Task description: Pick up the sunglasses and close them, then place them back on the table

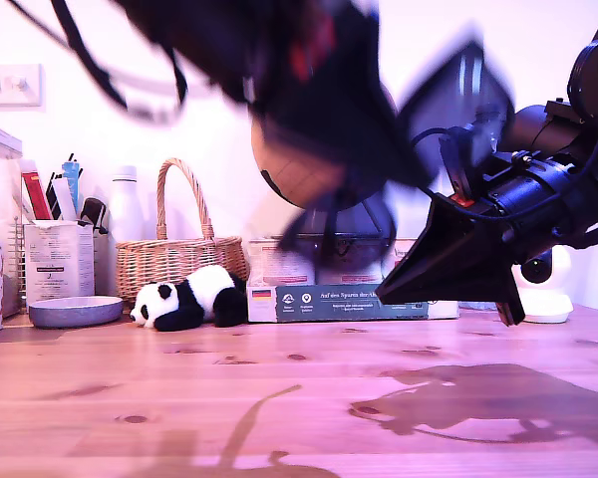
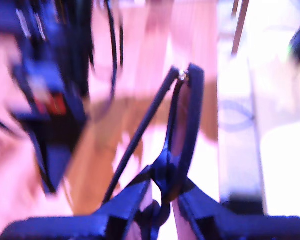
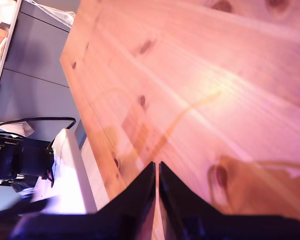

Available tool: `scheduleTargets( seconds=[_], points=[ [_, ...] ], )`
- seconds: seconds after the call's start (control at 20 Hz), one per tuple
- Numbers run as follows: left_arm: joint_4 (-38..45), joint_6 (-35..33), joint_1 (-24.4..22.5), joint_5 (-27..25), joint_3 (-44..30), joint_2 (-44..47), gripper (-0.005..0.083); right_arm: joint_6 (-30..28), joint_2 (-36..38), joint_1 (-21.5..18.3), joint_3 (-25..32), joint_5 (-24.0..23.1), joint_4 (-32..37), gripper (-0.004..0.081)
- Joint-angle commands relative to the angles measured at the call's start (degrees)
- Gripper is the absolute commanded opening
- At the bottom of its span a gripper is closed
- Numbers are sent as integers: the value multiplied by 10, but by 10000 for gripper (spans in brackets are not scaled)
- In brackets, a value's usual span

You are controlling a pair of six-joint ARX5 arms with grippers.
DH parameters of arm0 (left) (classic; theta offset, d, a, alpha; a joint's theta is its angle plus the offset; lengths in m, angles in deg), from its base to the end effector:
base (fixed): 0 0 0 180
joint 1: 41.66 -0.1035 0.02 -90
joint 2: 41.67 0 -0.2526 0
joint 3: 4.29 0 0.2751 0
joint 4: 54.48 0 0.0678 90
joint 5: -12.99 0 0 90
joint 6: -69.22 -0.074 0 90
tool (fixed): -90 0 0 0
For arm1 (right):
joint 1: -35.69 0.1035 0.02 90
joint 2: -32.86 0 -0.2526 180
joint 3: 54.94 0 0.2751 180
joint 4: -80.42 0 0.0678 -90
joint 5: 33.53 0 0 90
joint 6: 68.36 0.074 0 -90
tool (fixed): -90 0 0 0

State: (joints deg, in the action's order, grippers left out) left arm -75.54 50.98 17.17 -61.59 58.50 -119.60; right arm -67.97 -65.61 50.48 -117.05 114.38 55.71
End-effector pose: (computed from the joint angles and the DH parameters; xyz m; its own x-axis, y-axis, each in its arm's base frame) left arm 0.1617 -0.3054 0.1965 0.1751 -0.8032 -0.5693 0.9845 0.1413 0.1034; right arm 0.3036 0.1450 0.0965 0.0322 0.8847 -0.4650 -0.5261 0.4105 0.7448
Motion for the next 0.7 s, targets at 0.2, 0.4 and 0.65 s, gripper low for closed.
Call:
scheduleTargets(
  seconds=[0.2,0.4,0.65],
  points=[
    [44,-2,2,23,-13,2,-24,6,-2,22,-1,25,61,-13],
    [105,9,2,24,-57,7,-24,28,-2,28,-1,22,106,-13],
    [230,50,2,35,-120,35,-24,28,-2,28,-1,22,169,-13]
  ],
)
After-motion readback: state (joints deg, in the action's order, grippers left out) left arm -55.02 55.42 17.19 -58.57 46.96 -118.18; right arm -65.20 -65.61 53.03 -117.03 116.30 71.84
